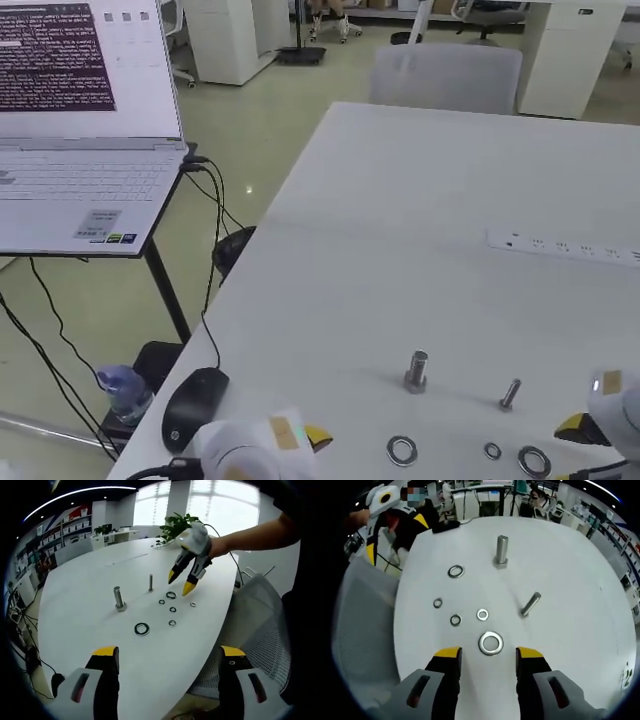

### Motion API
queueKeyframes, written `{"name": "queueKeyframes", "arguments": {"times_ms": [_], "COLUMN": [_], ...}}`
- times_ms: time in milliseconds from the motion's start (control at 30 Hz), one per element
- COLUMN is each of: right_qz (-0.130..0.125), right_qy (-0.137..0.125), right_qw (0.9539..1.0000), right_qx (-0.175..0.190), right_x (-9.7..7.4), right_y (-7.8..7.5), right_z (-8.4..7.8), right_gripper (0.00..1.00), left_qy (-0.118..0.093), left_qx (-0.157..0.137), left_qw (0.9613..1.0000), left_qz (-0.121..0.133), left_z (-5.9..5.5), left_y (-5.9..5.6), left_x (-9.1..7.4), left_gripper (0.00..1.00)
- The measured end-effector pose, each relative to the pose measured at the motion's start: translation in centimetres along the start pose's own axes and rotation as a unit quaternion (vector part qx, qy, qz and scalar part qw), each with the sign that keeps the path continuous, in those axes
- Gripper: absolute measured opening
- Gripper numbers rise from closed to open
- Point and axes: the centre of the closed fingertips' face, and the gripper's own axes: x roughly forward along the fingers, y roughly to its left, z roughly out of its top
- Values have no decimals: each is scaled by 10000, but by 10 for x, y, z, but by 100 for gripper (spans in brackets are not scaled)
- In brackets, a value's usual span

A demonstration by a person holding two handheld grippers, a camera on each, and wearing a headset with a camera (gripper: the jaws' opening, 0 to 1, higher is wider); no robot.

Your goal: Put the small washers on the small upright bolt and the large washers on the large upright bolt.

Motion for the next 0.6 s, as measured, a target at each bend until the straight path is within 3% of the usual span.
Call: {"name": "queueKeyframes", "arguments": {"times_ms": [600], "right_qz": [209], "right_qy": [508], "right_qw": [9975], "right_qx": [-445], "right_x": [18], "right_y": [-3], "right_z": [-4], "right_gripper": [38], "left_qy": [32], "left_qx": [170], "left_qw": [9997], "left_qz": [156], "left_z": [1], "left_y": [14], "left_x": [0], "left_gripper": [82]}}
